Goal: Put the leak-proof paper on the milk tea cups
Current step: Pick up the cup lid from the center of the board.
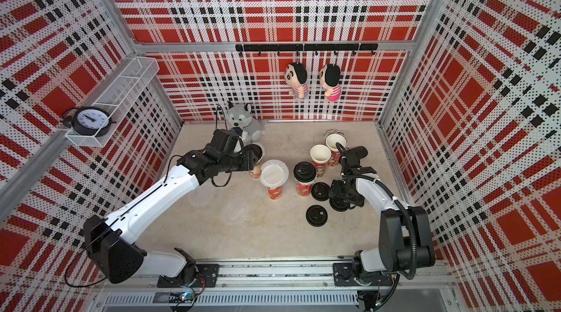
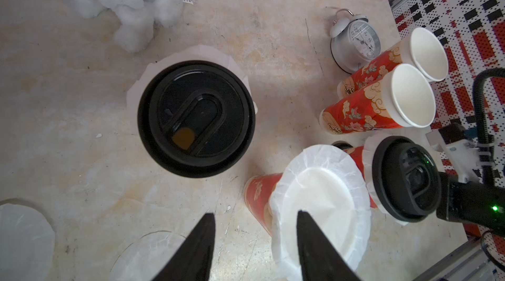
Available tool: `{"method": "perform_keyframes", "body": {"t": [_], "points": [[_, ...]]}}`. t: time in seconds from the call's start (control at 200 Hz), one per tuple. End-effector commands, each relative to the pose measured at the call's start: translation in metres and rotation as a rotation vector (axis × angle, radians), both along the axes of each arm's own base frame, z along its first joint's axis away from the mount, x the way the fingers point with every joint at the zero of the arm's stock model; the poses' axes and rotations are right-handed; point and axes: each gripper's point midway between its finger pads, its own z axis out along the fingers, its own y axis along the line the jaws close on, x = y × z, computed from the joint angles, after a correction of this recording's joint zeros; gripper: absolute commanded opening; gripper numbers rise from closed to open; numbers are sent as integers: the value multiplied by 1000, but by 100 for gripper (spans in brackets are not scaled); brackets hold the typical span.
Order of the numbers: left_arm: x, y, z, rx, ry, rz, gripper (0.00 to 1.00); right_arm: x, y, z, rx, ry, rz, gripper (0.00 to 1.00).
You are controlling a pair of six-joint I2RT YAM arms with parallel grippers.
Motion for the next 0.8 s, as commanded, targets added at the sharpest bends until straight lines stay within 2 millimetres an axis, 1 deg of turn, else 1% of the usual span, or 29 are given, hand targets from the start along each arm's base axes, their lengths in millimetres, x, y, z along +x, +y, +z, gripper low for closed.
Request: {"method": "perform_keyframes", "body": {"t": [0.0, 0.14, 0.296, 0.506, 0.792], "points": [[2, 0, 8, -16, -32, -12, 52, 4, 7, -7, -2, 1, 13, 91], [2, 0, 8, -18, -32, -11, 52, 3, 12, -15, -10, 20, 21, 90], [2, 0, 6, -17, -27, -12, 52, -2, 7, -21, -33, 35, 15, 89], [3, -2, 4, -16, -22, -15, 52, -2, 6, -27, -39, 42, 13, 86], [4, -2, 3, -14, -18, -12, 52, 3, 7, -27, -37, 32, 12, 77]]}}
